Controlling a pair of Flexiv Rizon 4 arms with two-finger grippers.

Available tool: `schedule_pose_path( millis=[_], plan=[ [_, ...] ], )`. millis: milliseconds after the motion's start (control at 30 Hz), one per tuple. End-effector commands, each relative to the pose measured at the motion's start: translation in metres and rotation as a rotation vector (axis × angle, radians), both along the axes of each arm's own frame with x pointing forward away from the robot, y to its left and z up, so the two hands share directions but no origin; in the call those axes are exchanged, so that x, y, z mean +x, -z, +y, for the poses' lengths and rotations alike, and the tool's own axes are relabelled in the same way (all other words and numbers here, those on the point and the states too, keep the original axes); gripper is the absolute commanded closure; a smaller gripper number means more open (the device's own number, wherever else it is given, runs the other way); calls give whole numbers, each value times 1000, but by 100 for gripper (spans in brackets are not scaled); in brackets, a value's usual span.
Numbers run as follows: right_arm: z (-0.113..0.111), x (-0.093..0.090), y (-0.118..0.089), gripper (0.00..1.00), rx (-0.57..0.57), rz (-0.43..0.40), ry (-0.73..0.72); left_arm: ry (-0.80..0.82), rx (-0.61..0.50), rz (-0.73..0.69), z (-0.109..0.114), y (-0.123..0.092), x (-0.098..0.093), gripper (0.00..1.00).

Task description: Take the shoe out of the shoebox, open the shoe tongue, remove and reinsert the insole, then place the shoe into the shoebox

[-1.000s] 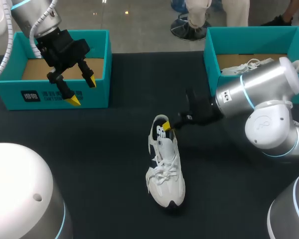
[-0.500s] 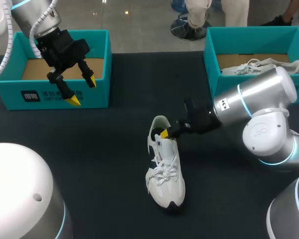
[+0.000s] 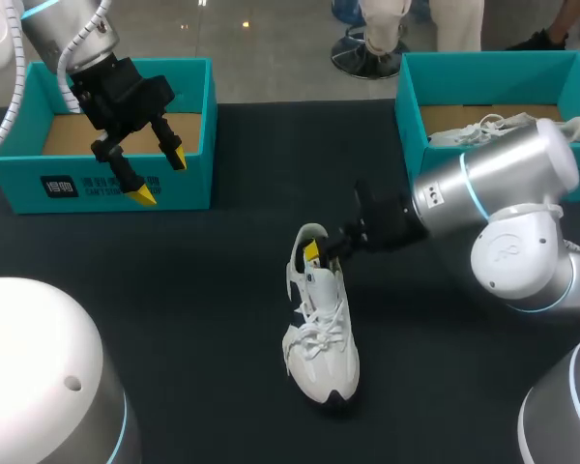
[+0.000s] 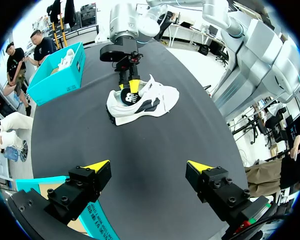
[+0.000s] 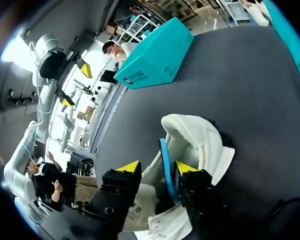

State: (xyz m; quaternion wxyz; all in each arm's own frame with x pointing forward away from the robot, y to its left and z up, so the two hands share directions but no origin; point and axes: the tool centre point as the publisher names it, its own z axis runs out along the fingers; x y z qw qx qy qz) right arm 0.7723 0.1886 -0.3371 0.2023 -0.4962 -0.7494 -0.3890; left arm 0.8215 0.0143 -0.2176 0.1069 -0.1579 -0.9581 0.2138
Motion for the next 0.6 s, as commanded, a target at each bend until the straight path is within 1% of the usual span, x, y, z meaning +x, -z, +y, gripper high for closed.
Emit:
schedule_pose_path(
  millis=[33, 167, 333, 400, 467, 500, 567, 600],
  plan=[
    [4, 2, -10, 53, -29, -5, -1, 1, 3, 0, 0, 0, 0, 0],
    [5, 4, -12, 50, -34, -9, -4, 1, 3, 0, 0, 0, 0, 0],
    [6, 4, -2, 51, -35, 1, -4, 1, 3, 0, 0, 0, 0, 0],
    [6, 3, 1, 50, -37, 7, -1, 1, 3, 0, 0, 0, 0, 0],
    [4, 4, 1, 25, -42, 6, 5, 1, 3, 0, 0, 0, 0, 0],
    [4, 4, 1, 16, -47, 5, 7, 1, 3, 0, 0, 0, 0, 0],
    [5, 4, -2, 5, -57, -2, 9, 1, 3, 0, 0, 0, 0, 0],
    [5, 5, -3, 1, -64, -4, 8, 1, 3, 0, 0, 0, 0, 0]
  ],
)
